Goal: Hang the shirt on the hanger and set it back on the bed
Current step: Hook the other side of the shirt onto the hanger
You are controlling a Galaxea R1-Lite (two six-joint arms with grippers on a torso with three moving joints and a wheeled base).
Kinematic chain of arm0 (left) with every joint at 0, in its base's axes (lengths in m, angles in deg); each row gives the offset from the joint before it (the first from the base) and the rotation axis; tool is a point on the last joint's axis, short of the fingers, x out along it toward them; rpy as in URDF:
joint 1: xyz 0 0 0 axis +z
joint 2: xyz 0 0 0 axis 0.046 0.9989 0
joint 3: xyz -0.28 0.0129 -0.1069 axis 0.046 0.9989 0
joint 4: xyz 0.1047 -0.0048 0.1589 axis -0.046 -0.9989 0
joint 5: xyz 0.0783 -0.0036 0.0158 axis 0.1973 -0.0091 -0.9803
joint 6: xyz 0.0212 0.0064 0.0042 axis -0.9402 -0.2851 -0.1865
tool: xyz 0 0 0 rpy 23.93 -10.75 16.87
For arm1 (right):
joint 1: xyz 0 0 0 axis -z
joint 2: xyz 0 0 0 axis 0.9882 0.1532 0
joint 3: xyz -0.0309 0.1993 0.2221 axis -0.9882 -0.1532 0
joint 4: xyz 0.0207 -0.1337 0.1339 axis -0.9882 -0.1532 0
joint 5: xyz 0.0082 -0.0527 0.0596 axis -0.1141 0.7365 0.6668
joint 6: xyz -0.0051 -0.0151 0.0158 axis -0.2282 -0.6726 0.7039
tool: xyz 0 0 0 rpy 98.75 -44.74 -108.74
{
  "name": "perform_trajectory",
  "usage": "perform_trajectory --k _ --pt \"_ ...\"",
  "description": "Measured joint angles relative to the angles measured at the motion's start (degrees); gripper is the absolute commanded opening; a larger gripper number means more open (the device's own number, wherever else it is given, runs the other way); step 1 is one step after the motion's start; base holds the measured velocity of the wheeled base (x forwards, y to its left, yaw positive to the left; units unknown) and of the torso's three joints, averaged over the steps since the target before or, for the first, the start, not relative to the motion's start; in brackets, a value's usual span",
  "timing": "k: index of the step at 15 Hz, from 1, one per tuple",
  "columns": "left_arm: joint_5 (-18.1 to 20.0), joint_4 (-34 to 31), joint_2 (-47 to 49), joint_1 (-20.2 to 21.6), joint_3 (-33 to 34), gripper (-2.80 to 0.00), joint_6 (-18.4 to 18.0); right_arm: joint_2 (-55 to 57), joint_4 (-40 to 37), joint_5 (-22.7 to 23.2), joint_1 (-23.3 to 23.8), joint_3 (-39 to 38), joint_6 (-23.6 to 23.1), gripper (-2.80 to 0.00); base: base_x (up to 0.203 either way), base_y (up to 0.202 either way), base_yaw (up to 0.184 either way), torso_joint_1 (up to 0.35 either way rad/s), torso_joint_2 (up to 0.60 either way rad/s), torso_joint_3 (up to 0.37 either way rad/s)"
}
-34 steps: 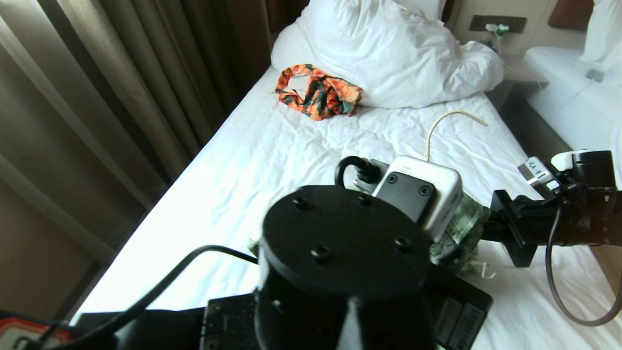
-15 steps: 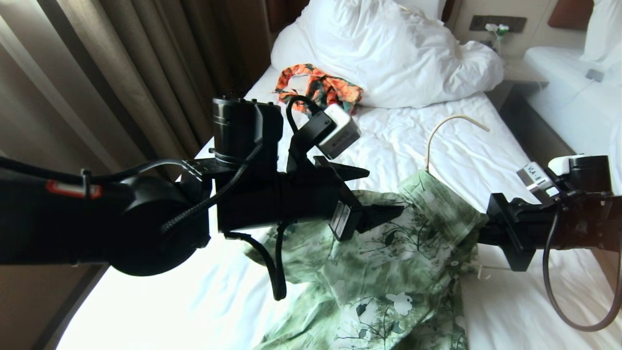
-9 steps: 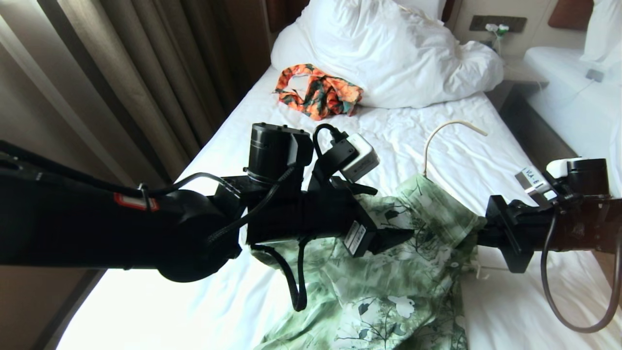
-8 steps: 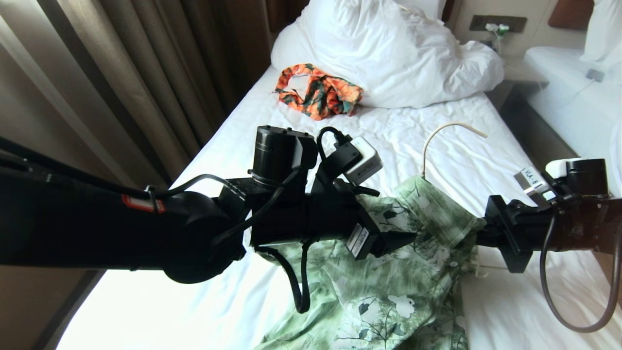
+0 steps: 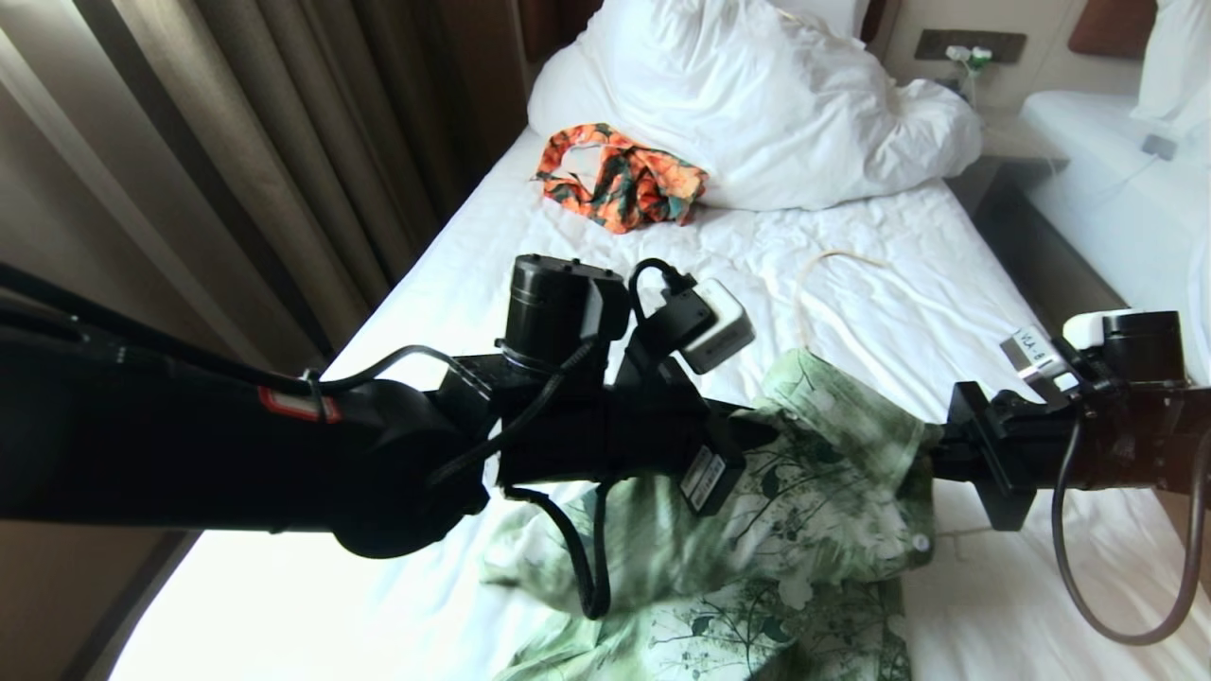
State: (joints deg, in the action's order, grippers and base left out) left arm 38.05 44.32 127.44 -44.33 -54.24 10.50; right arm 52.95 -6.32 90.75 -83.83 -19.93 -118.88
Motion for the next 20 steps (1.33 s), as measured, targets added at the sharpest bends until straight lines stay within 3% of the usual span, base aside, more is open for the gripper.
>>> perform_trajectory --k 3,4,10,12,15,20 --pt "-0.9 0.1 -0.4 -0.1 0.0 -2.80 0.0 -0.1 0.0 0.1 -0.1 0.0 0.0 -2.80 0.000 0.000 0.000 0.000 0.00 0.000" --pt "-0.9 0.1 -0.5 -0.2 0.0 -2.80 0.0 -0.2 0.2 0.1 -0.1 -0.2 -0.1 0.00 0.000 0.000 0.000 0.000 0.00 0.000" --pt "-1.0 0.2 -2.3 -0.3 0.8 -2.80 0.2 -1.4 4.0 0.0 -0.1 -3.0 0.8 0.00 0.000 0.000 0.000 0.000 0.00 0.000" --pt "-0.8 0.2 -3.7 -0.5 2.0 -2.80 0.7 -3.4 3.9 -0.2 -0.1 -3.7 5.4 0.00 0.000 0.000 0.000 0.000 0.00 0.000" --pt "-0.9 0.2 -6.2 -2.2 4.6 -2.80 3.1 -7.5 4.1 -1.2 0.0 -3.8 16.5 0.00 0.000 0.000 0.000 0.000 0.00 0.000" --pt "-3.0 0.3 -12.1 -5.0 11.2 -2.80 7.1 -14.9 3.5 -18.1 0.1 -2.7 29.7 0.00 0.000 0.000 0.000 0.000 0.00 0.000"
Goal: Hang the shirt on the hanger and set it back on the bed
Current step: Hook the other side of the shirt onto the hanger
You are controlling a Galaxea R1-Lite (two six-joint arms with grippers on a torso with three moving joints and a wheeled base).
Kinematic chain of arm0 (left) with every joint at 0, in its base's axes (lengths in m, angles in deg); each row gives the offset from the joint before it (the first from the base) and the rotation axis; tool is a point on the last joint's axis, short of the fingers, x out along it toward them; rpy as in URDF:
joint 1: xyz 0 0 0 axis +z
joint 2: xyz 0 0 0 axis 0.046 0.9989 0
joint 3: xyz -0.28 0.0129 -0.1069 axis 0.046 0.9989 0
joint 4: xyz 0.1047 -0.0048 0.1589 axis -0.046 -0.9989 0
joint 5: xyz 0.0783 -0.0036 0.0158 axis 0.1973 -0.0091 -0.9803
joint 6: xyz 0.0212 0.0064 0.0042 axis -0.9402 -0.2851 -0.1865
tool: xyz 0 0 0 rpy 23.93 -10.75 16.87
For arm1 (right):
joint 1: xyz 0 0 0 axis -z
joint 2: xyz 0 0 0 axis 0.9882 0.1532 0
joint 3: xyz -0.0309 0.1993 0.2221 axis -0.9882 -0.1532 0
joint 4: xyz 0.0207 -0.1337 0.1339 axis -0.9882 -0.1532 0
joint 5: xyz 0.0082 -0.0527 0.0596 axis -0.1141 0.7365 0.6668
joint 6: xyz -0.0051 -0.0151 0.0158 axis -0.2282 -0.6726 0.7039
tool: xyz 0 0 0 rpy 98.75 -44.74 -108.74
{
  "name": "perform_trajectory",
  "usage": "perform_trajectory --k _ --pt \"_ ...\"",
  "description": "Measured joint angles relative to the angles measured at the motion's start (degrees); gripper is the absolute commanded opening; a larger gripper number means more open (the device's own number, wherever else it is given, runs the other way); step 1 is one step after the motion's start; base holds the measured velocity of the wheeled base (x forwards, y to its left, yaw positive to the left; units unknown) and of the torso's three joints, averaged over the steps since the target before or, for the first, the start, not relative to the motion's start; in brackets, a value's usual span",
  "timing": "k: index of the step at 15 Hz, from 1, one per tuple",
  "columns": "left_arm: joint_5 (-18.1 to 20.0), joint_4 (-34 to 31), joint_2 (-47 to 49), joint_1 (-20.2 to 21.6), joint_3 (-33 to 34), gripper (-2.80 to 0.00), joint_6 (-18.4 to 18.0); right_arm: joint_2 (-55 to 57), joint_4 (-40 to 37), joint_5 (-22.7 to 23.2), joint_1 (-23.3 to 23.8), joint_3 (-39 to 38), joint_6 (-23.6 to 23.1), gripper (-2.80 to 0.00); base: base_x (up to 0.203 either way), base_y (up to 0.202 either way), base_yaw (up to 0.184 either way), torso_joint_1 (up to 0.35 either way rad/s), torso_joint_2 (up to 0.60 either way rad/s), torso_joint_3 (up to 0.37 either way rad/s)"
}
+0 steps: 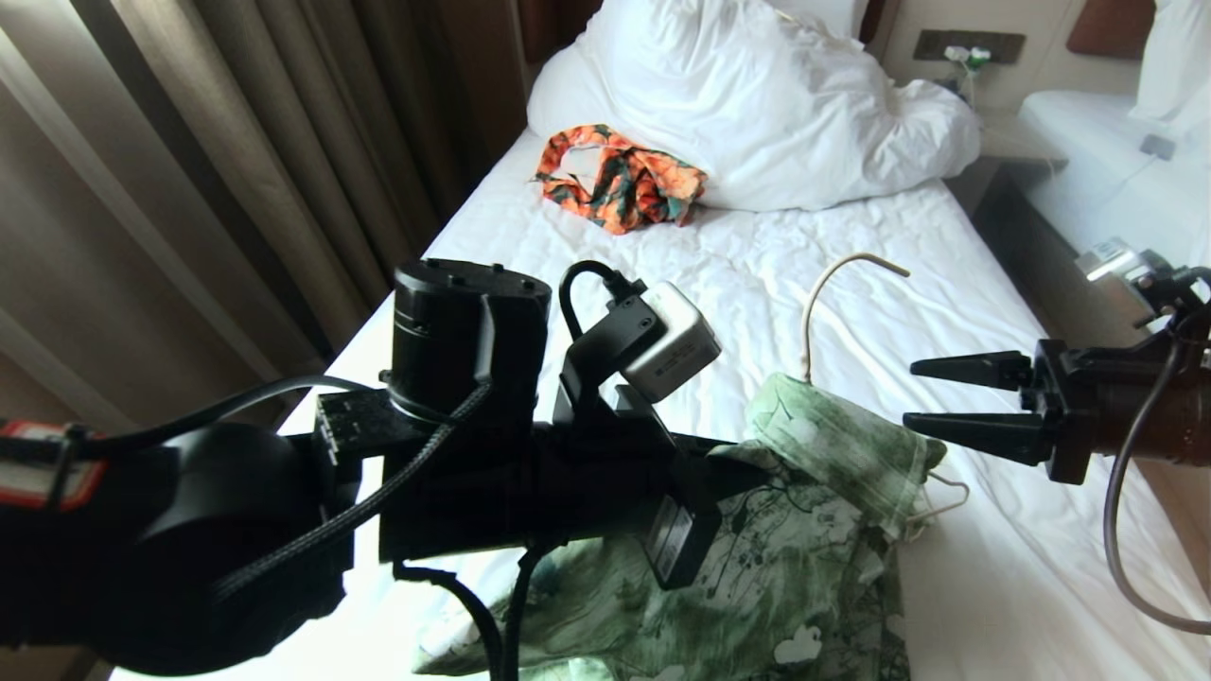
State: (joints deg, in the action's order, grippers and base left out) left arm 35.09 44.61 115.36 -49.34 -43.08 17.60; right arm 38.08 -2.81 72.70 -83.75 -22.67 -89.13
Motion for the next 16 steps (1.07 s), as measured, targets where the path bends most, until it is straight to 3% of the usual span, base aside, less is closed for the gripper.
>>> perform_trajectory --k 2,7,8,12,16 --pt "-2.0 -0.1 -2.8 -0.8 1.3 -2.80 1.6 -3.2 -2.2 -5.8 -0.1 0.5 4.5 0.00 0.000 0.000 0.000 0.000 0.00 0.000" --pt "-5.2 -0.2 -8.2 -1.3 1.4 -2.80 3.1 -10.2 -11.9 -10.6 -0.1 4.4 7.7 0.00 0.000 0.000 0.000 0.000 0.00 0.000" --pt "-5.3 -0.3 -9.1 -1.3 1.1 -2.80 3.6 -11.0 -15.7 -11.7 -0.2 7.1 9.7 -2.80 0.000 0.000 0.000 0.000 0.00 0.000" --pt "-5.3 -0.2 -10.6 -1.2 1.9 -2.80 3.8 -11.2 -25.1 -15.0 -0.4 13.4 16.0 -2.80 0.000 0.000 0.000 0.000 0.00 0.000" --pt "-5.1 0.0 -11.0 -2.1 4.0 -2.80 3.8 -7.2 -37.8 -17.4 1.9 20.9 16.7 -2.80 0.000 0.000 0.000 0.000 0.00 0.000"
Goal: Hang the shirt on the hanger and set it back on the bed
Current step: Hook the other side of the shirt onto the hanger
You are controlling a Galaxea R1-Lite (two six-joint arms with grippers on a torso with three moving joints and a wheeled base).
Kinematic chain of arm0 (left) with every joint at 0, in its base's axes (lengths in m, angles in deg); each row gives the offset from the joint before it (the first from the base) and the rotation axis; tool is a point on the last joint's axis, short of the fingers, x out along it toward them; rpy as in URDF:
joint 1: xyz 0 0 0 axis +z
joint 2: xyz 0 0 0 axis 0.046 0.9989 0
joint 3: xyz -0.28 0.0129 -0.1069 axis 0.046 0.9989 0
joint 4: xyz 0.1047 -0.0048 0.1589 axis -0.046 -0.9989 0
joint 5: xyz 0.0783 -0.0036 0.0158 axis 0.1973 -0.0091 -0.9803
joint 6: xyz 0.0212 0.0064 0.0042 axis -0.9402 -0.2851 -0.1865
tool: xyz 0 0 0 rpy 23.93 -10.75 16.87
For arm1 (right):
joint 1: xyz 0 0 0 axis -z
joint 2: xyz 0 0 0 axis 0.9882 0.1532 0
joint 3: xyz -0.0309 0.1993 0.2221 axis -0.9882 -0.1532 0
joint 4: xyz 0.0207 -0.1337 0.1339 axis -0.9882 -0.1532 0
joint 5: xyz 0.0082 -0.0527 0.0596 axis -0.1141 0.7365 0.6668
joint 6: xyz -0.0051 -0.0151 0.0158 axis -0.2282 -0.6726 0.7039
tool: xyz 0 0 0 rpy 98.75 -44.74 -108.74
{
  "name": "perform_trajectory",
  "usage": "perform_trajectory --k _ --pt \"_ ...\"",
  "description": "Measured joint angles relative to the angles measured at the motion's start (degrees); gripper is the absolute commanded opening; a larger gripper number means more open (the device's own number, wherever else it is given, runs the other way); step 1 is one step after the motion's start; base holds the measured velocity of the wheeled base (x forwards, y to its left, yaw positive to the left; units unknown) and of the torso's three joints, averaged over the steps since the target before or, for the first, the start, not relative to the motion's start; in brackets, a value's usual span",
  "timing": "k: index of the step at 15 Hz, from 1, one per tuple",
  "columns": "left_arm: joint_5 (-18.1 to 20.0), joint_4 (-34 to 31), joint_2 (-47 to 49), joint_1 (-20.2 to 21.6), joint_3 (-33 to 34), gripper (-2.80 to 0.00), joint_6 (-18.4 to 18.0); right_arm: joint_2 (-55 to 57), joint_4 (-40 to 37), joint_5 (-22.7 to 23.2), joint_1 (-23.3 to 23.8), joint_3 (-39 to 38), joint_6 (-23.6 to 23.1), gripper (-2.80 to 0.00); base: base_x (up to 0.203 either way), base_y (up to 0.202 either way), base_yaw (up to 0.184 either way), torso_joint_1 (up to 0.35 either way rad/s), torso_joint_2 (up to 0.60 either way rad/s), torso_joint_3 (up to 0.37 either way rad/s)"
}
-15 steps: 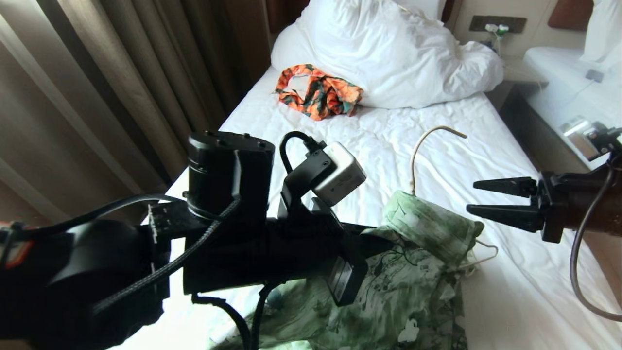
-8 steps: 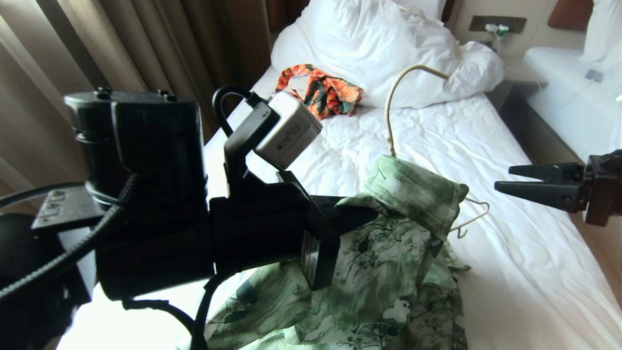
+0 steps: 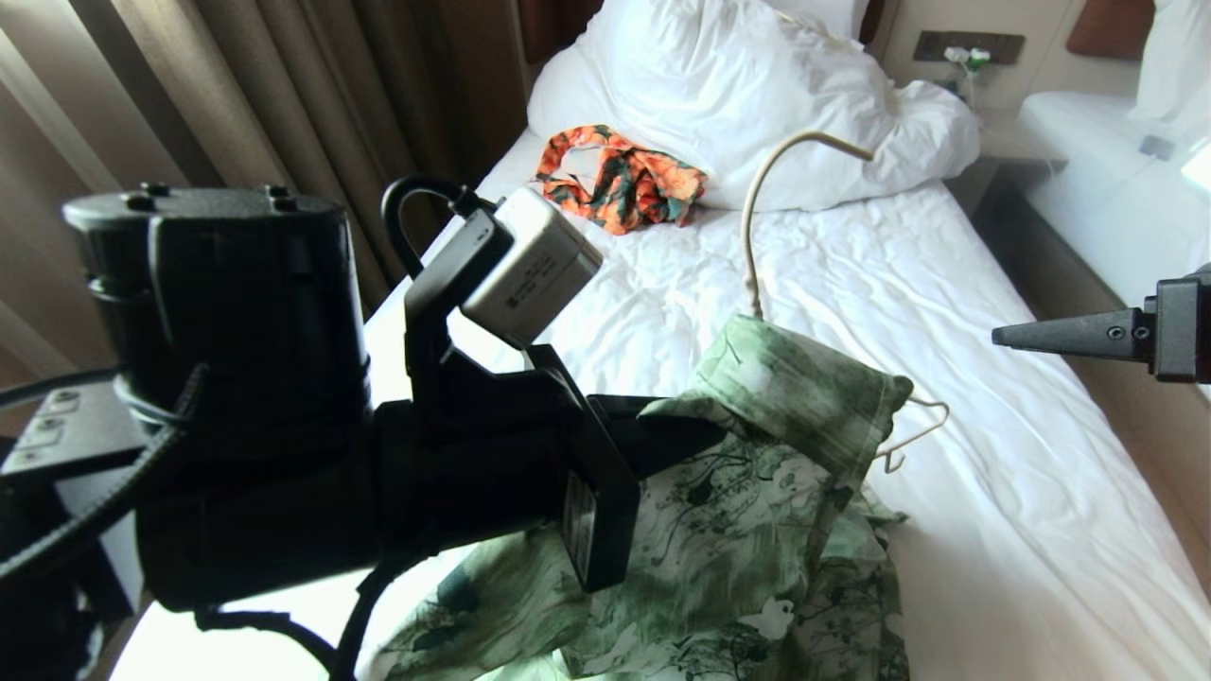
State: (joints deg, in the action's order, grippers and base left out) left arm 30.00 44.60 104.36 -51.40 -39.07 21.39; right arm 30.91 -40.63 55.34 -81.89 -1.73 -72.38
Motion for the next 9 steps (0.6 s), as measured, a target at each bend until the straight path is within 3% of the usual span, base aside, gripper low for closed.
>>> perform_trajectory --k 6,9 --pt "0.1 0.0 -1.7 -1.4 4.7 -2.80 0.4 12.3 -3.8 -1.4 -3.1 7.5 2.0 -2.80 0.000 0.000 0.000 0.000 0.00 0.000" --pt "0.1 0.0 -3.1 -1.6 5.4 -2.80 0.4 19.2 -3.6 -2.6 -6.1 9.2 -0.8 -2.80 0.000 0.000 0.000 0.000 0.00 0.000"
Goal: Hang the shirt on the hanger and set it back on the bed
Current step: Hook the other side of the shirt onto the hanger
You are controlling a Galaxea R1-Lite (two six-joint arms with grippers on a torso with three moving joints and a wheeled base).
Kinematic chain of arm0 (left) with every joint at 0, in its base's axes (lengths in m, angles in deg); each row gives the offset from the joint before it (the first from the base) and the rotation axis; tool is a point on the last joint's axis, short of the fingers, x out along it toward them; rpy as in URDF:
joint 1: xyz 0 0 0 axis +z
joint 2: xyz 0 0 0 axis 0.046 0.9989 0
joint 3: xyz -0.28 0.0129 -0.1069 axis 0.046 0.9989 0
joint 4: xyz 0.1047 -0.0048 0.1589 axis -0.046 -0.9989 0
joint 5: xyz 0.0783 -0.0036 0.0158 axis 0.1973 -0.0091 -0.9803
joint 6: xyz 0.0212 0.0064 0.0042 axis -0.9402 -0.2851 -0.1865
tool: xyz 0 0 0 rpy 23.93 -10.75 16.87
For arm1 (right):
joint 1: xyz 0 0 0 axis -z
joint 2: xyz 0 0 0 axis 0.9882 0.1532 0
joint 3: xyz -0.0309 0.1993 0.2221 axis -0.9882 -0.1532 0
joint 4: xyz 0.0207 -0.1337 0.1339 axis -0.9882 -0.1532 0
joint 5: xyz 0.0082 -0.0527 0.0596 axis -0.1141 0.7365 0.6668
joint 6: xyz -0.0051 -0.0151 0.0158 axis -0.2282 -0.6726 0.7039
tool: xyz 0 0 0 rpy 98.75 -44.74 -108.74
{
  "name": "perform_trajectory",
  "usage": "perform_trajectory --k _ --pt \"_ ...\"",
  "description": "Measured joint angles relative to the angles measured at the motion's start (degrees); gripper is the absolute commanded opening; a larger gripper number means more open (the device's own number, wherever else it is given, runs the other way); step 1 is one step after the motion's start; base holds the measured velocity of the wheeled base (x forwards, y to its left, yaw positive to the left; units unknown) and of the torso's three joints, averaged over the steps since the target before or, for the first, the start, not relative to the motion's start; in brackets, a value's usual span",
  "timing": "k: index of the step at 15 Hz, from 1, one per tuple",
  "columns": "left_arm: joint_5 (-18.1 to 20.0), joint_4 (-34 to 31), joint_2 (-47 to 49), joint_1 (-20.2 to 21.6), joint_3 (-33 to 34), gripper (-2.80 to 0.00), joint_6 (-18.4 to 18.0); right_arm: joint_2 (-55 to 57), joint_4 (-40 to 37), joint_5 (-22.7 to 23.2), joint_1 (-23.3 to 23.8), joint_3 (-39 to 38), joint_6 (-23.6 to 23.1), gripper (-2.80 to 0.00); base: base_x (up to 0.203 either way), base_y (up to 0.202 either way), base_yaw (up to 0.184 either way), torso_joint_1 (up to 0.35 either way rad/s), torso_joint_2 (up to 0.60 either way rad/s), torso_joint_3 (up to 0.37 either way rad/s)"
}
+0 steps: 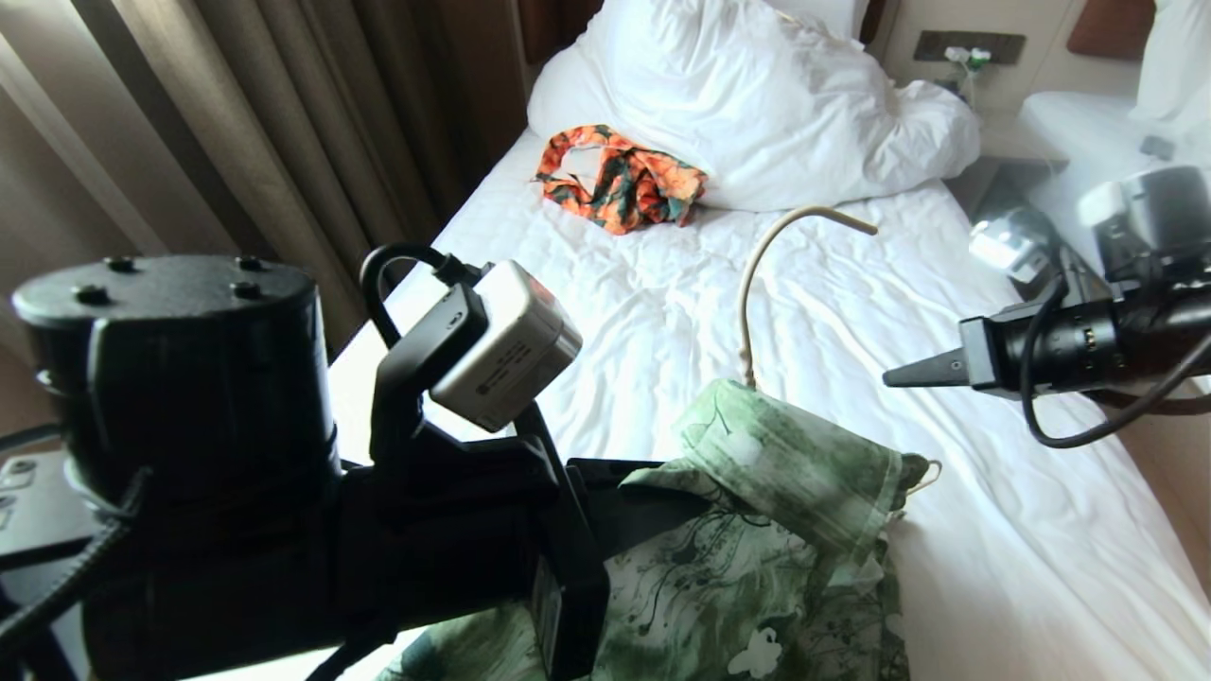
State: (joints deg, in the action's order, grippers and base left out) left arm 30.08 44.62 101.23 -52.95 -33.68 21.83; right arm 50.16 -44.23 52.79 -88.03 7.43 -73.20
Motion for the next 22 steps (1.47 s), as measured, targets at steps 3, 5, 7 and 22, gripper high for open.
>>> perform_trajectory --k 3,5,7,22 --pt "0.1 0.0 -1.2 -0.1 0.9 -2.80 0.0 5.7 1.6 -0.1 -3.4 0.4 -2.0 0.00 0.000 0.000 0.000 0.000 0.00 0.000" --pt "0.1 0.0 -1.7 -0.4 1.9 -2.80 0.0 8.7 4.1 -0.4 -6.3 0.5 -2.1 0.00 0.000 0.000 0.000 0.000 0.00 0.000" --pt "0.0 0.0 -2.2 -0.5 2.4 -2.80 -0.1 10.9 5.9 -0.6 -8.3 0.5 -2.8 0.00 0.000 0.000 0.000 0.000 0.00 0.000" --pt "-0.2 0.1 -2.6 -1.0 3.6 -2.80 -0.3 13.7 6.4 7.9 -6.8 -0.1 -16.7 0.00 0.000 0.000 0.000 0.000 0.00 0.000"
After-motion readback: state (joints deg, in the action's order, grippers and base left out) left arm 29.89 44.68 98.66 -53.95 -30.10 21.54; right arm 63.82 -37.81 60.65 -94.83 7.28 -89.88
